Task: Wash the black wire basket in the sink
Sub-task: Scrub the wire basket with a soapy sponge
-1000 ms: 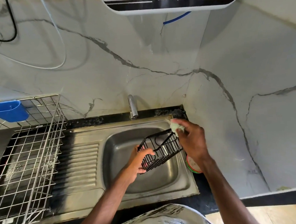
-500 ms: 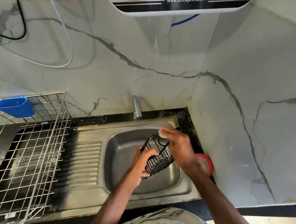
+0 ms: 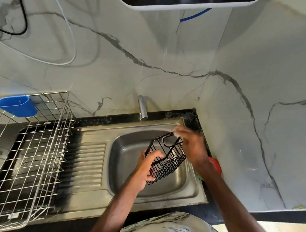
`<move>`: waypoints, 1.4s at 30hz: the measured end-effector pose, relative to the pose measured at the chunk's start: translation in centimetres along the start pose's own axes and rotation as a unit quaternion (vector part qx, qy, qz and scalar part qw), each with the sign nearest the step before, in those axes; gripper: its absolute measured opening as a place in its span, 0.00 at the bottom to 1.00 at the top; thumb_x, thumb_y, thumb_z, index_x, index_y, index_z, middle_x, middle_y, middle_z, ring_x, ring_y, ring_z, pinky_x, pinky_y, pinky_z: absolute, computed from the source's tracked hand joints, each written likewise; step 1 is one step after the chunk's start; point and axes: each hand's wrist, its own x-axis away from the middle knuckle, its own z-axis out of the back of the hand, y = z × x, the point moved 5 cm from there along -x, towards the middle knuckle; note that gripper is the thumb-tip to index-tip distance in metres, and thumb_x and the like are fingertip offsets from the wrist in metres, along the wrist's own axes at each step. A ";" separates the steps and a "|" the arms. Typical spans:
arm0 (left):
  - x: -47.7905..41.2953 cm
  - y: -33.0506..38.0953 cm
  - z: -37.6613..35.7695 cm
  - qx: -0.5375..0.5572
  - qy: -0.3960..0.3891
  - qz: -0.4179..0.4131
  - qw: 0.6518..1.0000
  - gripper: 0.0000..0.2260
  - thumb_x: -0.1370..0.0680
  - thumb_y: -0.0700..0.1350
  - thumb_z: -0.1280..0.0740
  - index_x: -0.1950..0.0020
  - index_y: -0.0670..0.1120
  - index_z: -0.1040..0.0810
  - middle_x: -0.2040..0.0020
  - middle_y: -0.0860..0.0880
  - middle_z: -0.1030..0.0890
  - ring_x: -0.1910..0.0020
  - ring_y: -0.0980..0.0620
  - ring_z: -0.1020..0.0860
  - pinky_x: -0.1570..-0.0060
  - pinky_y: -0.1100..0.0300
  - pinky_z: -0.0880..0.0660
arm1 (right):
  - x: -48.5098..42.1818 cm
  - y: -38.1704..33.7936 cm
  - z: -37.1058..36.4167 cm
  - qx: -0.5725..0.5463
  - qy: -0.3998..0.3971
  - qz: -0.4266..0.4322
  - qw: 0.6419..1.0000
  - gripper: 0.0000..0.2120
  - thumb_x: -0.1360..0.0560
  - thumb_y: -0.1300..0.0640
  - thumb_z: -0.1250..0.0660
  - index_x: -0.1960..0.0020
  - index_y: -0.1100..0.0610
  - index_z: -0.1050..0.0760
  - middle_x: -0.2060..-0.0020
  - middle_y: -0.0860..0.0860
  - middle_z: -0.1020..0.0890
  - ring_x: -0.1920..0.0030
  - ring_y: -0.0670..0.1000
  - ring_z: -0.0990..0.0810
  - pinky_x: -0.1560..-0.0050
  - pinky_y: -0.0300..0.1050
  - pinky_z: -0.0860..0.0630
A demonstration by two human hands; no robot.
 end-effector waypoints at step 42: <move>-0.8 0.0 1.3 0.084 0.036 0.035 0.995 0.33 0.32 0.66 0.28 0.31 0.55 0.30 0.22 0.38 0.40 0.36 0.31 0.26 0.42 0.35 0.21 | 3.2 -5.9 -2.4 -0.026 -0.038 0.069 0.997 0.29 0.32 0.82 0.40 0.41 0.58 0.16 0.39 0.52 0.17 0.41 0.45 0.17 0.45 0.34 0.20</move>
